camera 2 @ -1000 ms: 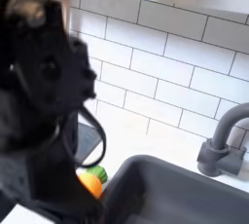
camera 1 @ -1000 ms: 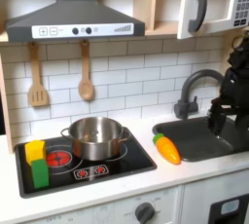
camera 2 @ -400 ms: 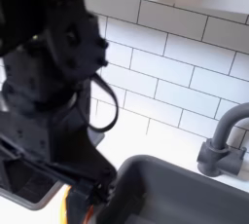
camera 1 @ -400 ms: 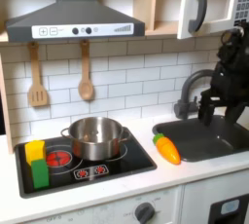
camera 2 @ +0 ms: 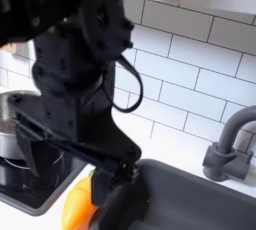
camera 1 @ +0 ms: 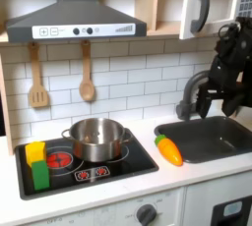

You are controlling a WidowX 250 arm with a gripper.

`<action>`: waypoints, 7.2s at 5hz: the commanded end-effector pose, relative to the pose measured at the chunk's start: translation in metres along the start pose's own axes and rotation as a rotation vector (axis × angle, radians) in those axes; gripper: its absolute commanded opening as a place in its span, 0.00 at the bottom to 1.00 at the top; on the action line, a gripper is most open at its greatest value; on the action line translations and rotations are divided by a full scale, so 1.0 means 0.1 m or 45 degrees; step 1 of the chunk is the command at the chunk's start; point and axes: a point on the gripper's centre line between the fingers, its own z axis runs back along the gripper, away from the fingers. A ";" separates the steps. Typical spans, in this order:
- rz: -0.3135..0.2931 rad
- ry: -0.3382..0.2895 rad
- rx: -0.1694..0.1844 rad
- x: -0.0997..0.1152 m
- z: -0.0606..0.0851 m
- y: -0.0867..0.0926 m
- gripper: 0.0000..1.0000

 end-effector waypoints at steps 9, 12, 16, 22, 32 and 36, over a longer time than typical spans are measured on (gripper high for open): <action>-0.013 -0.186 -0.047 1.02 0.18 -0.12 1.00; 0.026 -0.193 -0.056 1.29 0.13 -0.08 1.00; 0.072 -0.208 -0.061 1.53 0.09 -0.02 1.00; 0.097 -0.146 -0.043 1.43 -0.06 0.05 1.00; -0.004 0.078 0.003 0.62 -0.78 0.34 1.00; 0.012 0.160 0.002 0.68 -1.13 0.30 1.00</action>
